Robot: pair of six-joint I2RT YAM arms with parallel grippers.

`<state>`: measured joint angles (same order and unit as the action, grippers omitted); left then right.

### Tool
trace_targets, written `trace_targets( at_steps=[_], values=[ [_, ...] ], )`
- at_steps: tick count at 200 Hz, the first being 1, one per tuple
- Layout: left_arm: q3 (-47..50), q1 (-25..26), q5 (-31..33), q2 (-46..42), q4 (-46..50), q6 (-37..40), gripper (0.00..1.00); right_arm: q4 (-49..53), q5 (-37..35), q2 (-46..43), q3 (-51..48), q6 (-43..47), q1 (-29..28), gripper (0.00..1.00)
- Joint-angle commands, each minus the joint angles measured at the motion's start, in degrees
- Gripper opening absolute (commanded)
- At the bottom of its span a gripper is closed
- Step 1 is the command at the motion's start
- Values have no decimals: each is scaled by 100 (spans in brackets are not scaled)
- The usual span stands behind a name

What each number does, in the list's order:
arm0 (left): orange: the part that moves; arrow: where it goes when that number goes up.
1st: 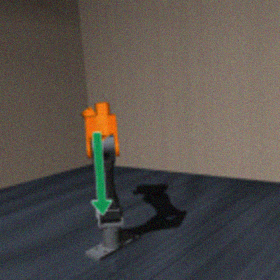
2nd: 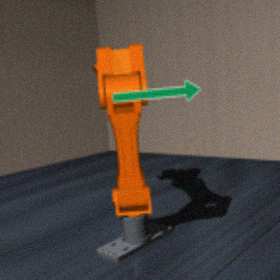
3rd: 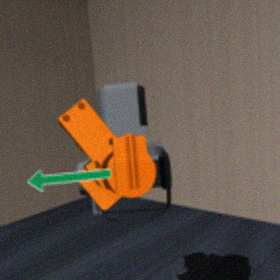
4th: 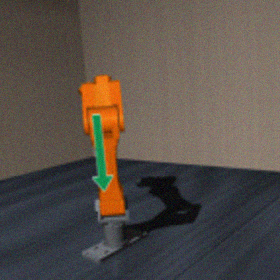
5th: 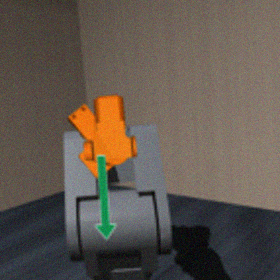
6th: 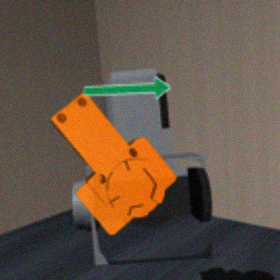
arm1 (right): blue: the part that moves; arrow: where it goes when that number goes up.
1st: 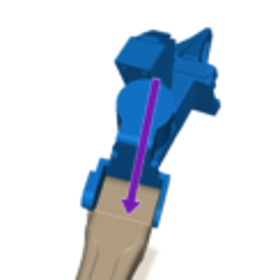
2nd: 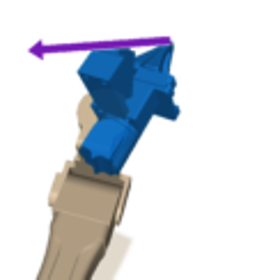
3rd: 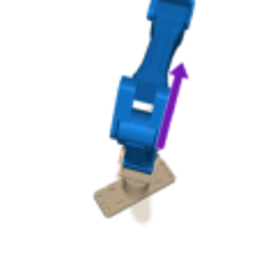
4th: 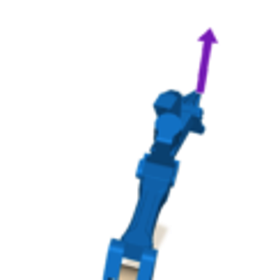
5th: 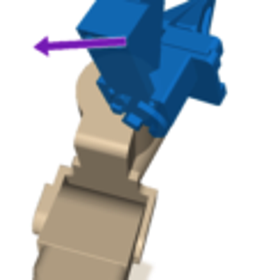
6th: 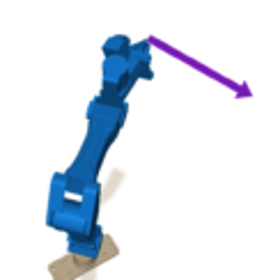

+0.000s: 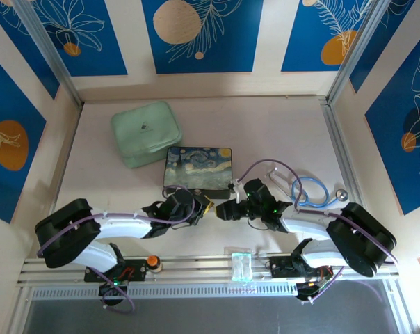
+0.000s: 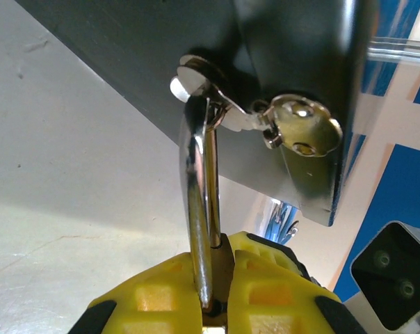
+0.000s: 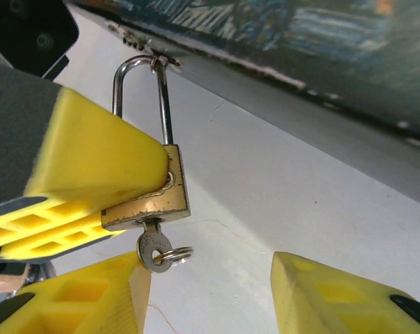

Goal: Unlock the padlock with the key

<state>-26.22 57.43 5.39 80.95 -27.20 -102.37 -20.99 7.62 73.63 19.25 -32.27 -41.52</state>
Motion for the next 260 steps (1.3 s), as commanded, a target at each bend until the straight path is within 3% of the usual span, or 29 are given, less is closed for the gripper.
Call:
trace_targets(
  at_steps=[1, 50, 74, 102, 161, 202, 260],
  values=[
    [84, -4, -38, -15, 39, 56, 0, 0, -299, -113, -105, -359, 214, 50],
    [-102, -4, 77, -103, 567, 307, 0, 210, -536, -358, -136, -562, 223, 64],
    [-366, 5, 208, -169, 1362, 720, 0, 1184, -1080, -591, 174, -784, 224, 87],
    [-314, 5, 138, -13, 1275, 859, 1, 1138, -1260, -642, 198, -882, 241, 88],
    [-326, -12, 273, 271, 1670, 1570, 12, 1285, -1221, 71, 576, -820, 129, 88],
    [-1164, 5, 768, 338, 3179, 2700, 14, 1383, -1181, 241, 632, -825, 58, 88],
    [-1284, 5, 1115, 352, 3781, 3139, 14, 1449, -1428, 103, 591, -873, 21, 88]
  ],
)
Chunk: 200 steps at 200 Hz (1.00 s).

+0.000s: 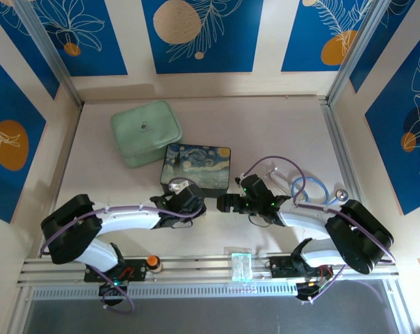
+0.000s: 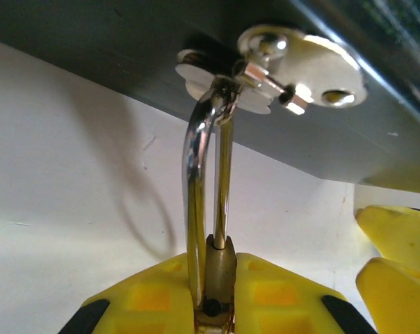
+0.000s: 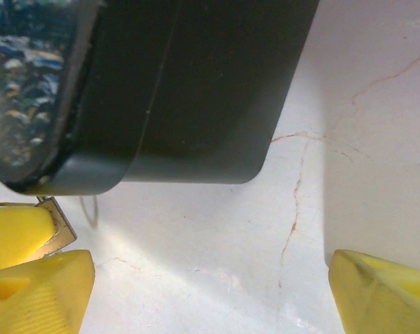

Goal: Unlock the padlock with the key

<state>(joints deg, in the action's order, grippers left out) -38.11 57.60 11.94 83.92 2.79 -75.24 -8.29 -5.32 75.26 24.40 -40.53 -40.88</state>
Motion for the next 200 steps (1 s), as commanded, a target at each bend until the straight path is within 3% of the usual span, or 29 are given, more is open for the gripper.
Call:
trace_targets(
  at_steps=[1, 72, 153, 200],
  values=[
    [-97, -12, 467, 50, 792, 447, 14, 188, -135, -63, 83, -45, -42, 88],
    [-601, 106, 892, 318, 1445, 1161, 18, 248, -101, -11, 119, -5, -50, 88],
    [-957, 207, 1406, 296, 2632, 1442, 18, 216, -285, -46, -17, -104, -60, 88],
    [-704, 195, 1096, 452, 1992, 1537, 18, 139, -279, 34, -32, -96, -57, 88]
  ],
)
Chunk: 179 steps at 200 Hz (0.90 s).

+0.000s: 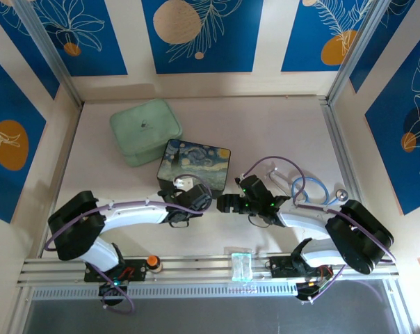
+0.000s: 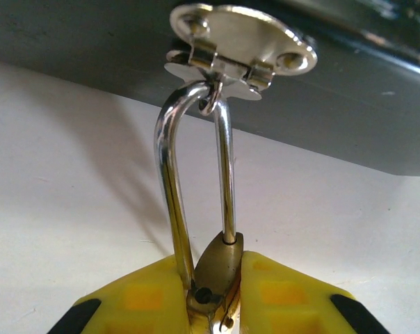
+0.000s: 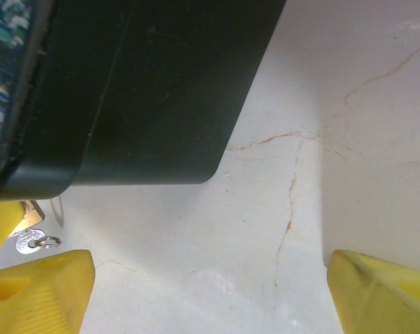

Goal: Unlock the padlock with the key

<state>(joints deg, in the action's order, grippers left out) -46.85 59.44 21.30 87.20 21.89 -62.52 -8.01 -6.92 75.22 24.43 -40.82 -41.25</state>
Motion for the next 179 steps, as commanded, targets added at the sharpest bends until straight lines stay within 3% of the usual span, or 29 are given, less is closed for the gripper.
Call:
trace_targets(
  at_steps=[1, 92, 179],
  values=[
    [177, 13, 153, 123, 71, 261, 18, 113, -118, 42, -30, -67, -21, 88],
    [115, 40, 190, 312, -118, 359, 25, 40, -90, 22, -146, -111, -16, 88],
    [-306, 314, 429, 613, 729, 271, 26, 45, -161, -87, -316, -173, -14, 88]
  ],
)
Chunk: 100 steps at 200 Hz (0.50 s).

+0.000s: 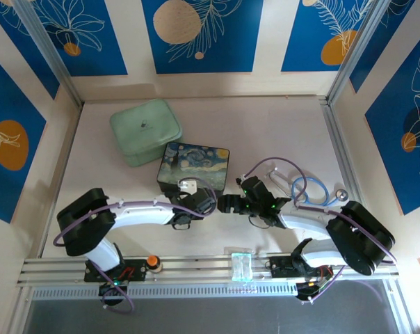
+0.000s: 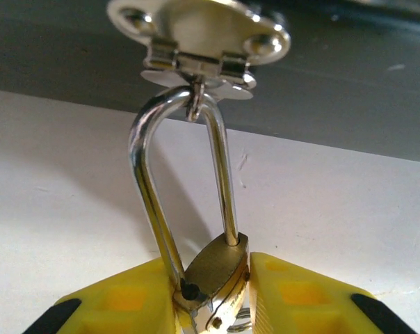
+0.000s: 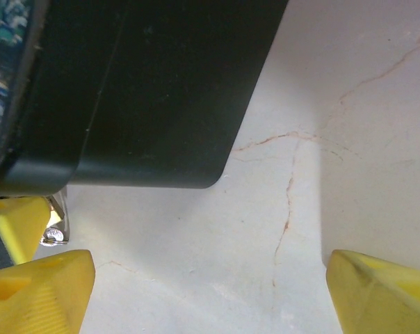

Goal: Unlock the padlock with the key

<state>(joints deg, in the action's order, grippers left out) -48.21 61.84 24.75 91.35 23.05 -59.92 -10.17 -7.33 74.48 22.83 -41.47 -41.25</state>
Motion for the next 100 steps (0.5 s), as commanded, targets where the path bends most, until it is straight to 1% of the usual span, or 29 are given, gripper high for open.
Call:
trace_targets(
  at_steps=[1, 11, 18, 26, 36, 57, 70, 100],
  values=[
    [-171, 73, 74, 198, 617, 9, 26, 261, -119, -12, -156, -107, -14, 88],
    [-148, 73, 35, 158, 619, 11, 27, 252, -128, -14, -165, -107, -14, 88],
    [-114, 73, -3, 110, 590, 24, 28, 241, -132, -20, -173, -107, -19, 88],
    [-72, 76, -29, 39, 539, 55, 32, 236, -130, -20, -182, -106, -17, 88],
    [-3, 73, -35, -47, 470, 76, 33, 225, -128, -17, -182, -102, -18, 88],
    [149, 65, 56, -135, 219, 139, 33, 209, -129, -4, -174, -98, -15, 88],
    [173, 65, 43, -123, 47, 222, 31, 194, -129, 12, -157, -89, -10, 88],
    [-46, 82, 55, 13, 211, 326, 30, 224, -110, 58, -113, -71, -13, 88]
  ],
)
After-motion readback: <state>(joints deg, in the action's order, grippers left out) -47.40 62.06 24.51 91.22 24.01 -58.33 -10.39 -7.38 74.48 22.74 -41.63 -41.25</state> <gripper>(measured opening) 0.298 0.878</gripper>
